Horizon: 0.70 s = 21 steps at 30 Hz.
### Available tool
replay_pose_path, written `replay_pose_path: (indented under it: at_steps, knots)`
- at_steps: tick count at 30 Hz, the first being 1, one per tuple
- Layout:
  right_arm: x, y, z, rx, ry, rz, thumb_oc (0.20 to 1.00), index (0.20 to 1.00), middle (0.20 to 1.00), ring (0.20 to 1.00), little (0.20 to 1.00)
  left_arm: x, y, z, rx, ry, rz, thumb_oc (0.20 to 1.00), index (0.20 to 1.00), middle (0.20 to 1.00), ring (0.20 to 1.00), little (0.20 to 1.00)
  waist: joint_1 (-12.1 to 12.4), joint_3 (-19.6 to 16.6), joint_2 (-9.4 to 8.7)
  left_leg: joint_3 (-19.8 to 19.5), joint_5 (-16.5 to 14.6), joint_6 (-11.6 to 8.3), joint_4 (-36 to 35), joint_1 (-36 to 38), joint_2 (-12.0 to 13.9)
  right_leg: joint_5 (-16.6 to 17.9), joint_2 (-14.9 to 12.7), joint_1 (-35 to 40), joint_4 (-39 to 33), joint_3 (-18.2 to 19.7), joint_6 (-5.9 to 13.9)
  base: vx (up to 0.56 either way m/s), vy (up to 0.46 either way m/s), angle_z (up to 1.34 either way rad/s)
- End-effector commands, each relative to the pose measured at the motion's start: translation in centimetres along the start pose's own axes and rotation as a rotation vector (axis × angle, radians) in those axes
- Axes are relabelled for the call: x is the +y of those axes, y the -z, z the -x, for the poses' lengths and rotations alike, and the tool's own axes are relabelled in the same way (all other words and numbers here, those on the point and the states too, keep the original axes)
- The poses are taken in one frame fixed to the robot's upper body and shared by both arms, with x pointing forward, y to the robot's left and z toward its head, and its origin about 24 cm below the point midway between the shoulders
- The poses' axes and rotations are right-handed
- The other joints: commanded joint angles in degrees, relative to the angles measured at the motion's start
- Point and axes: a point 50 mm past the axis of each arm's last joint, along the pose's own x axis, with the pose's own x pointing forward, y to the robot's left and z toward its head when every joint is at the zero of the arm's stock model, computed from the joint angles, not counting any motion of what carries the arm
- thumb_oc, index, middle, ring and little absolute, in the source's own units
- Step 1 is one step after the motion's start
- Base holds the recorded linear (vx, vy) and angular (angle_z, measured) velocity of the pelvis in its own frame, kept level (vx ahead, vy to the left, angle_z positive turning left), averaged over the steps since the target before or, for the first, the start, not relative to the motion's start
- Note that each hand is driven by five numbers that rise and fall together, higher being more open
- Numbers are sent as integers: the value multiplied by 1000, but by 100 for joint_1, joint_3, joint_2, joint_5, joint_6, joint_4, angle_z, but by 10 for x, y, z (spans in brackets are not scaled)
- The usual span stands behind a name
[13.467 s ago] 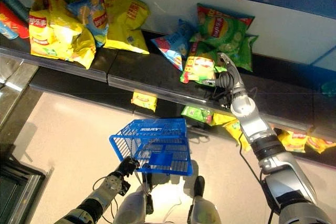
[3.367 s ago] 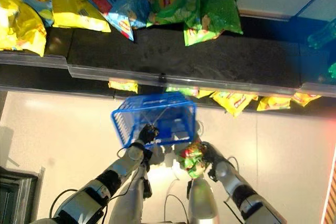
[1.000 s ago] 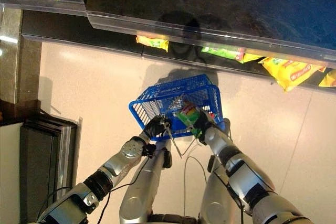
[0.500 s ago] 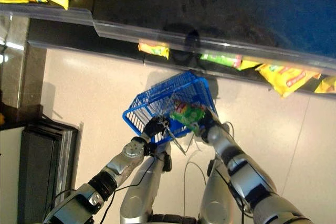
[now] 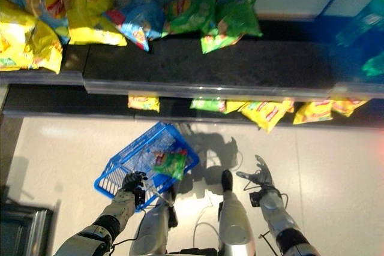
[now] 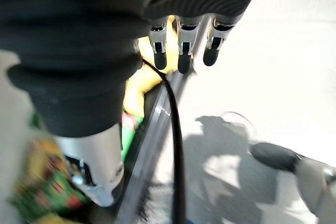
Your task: Pick up the snacks into the basket
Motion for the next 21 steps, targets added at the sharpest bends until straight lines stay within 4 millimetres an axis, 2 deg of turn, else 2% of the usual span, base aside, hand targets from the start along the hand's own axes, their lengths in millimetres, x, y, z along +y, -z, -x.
replay_pose_path:
  at_steps: [1, 2, 3, 4, 6, 8, 9, 10, 12, 13, 14, 15, 16, 17, 18, 19, 20, 21]
  knots:
    - [-15, -34, -3, -177, 31, -84, 1000, 1000, 1000, 1000, 1000, 17, 18, 0, 38, -62, -219, 200, 200, 200, 200, 200, 82, -338, -225, 362, -253, -86, 64, 228, -210, -253, 150, -149, 66, -84, 36, 11, -160, -3]
    - [-19, -38, 0, -201, 39, -93, 1000, 1000, 1000, 1000, 1000, 18, 27, 1, 76, -62, -212, 200, 200, 200, 200, 200, 63, -390, -280, 441, -367, -58, 145, 344, -237, -242, 149, -99, 32, -81, 29, -15, -169, 0]
    - [-23, -44, 1, -233, 38, -100, 1000, 1000, 1000, 1000, 1000, 20, 36, 3, 109, -63, -198, 200, 200, 200, 200, 200, 82, -446, -369, 326, -714, 20, 507, 434, -354, -240, 141, -71, 20, -86, 9, -39, -190, 14]
    - [-27, -47, 3, -253, 40, -115, 1000, 1000, 1000, 1000, 1000, 23, 47, 6, 145, -72, -183, 200, 200, 200, 200, 200, 128, -523, -428, 115, -1011, 121, 793, 480, -570, -201, 159, -25, -28, -40, -11, -19, -177, 8]
    - [-31, -51, 9, -281, 32, -118, 1000, 1000, 1000, 1000, 1000, 22, 67, 13, 209, -69, -148, 200, 200, 200, 200, 200, 192, -704, -481, -181, -1392, 302, 1015, 531, -1023, -157, 250, 141, -215, 88, 11, 45, -129, -21]
    - [-34, -55, 13, -304, 26, -164, 1000, 1000, 1000, 1000, 1000, 22, 86, 20, 272, -57, -128, 200, 200, 200, 200, 200, 272, -846, -516, -449, -1552, 494, 1084, 564, -1496, -113, 411, 267, -263, 287, 28, 114, -63, -41]
    - [-33, -56, 13, -309, 21, -167, 1000, 1000, 1000, 1000, 1000, 21, 91, 23, 295, -43, -134, 200, 200, 200, 200, 200, 330, -923, -515, -611, -1522, 574, 1075, 554, -1732, -69, 488, 288, -259, 366, 12, 136, -1, -61]
    - [-40, -63, 16, -344, 42, -176, 1000, 1000, 1000, 1000, 1000, 18, 100, 27, 319, -14, -151, 200, 200, 200, 200, 200, 305, -973, -483, -515, -1552, 653, 988, 657, -1733, -78, 556, 362, -208, 401, 24, 98, 18, -55]
    - [-46, -64, 27, -370, 58, -196, 1000, 1000, 1000, 1000, 1000, 16, 109, 32, 340, 31, -218, 200, 200, 200, 200, 200, 207, -1162, -449, -237, -1397, 672, 550, 991, -1612, -92, 620, 343, -25, 279, 94, 37, 38, -50]
    - [-47, -70, 30, -402, 67, -211, 1000, 1000, 1000, 1000, 1000, 17, 110, 32, 344, 48, -254, 200, 200, 200, 200, 200, 172, -1166, -469, -214, -1360, 713, 481, 1004, -1588, -85, 664, 211, 488, 144, 187, -74, 46, 0]
    - [-46, -76, 29, -422, 70, -249, 1000, 1000, 1000, 1000, 1000, 19, 109, 31, 340, 67, -306, 200, 200, 200, 200, 200, 126, -1093, -471, -123, -1319, 716, 384, 1069, -1502, -12, 597, -99, 1103, -82, 432, -117, 13, 47]
    - [-44, -80, 29, -438, 63, -259, 1000, 1000, 1000, 1000, 1000, 22, 104, 28, 324, 60, -337, 200, 200, 200, 200, 200, 81, -1003, -498, -38, -1298, 711, 317, 1146, -1395, 85, 505, -389, 1520, -149, 741, -65, 4, 16]
    - [-44, -80, 29, -438, 63, -259, 1000, 1000, 1000, 1000, 1000, 22, 104, 28, 324, 60, -337, 200, 200, 200, 200, 200, 84, -1003, -501, -35, -1297, 712, 316, 1147, -1397, 80, 502, -393, 1528, -147, 742, -60, -26, -24]
    - [-50, -87, 33, -476, 75, -256, 1000, 1000, 1000, 1000, 1000, 25, 104, 27, 310, 94, -459, 200, 200, 200, 200, 200, -12, -966, -491, -25, -1235, 686, 328, 1181, -1247, 128, 567, -525, 1863, -26, 912, -37, -13, -58]
    - [-53, -85, 36, -475, 86, -264, 1000, 1000, 1000, 1000, 1000, 25, 104, 27, 305, 97, -463, 200, 200, 200, 200, 200, 8, -1020, -498, -49, -1213, 685, 311, 1199, -1240, 32, 520, -448, 1766, -24, 794, -39, -36, -34]
    - [-54, -83, 36, -467, 100, -271, 1000, 1000, 1000, 1000, 1000, 26, 106, 28, 311, 98, -467, 200, 200, 200, 200, 200, 77, -1094, -499, -18, -1204, 677, 304, 1193, -1215, -54, 354, -333, 1565, -166, 674, 14, -72, -16]
    - [-55, -88, 35, -486, 113, -278, 1000, 1000, 1000, 1000, 1000, 28, 108, 29, 318, 93, -463, 200, 200, 200, 200, 200, 218, -1175, -434, 91, -1185, 649, 286, 1203, -1089, -196, -1, -136, 1476, -499, 510, -12, -137, -17]
    - [-55, -95, 35, -511, 115, -285, 1000, 1000, 1000, 1000, 1000, 29, 108, 28, 317, 77, -445, 200, 200, 200, 200, 200, 302, -1219, -377, 167, -1198, 610, 280, 1197, -980, -201, -358, -7, 1336, -669, 469, -14, -184, -22]
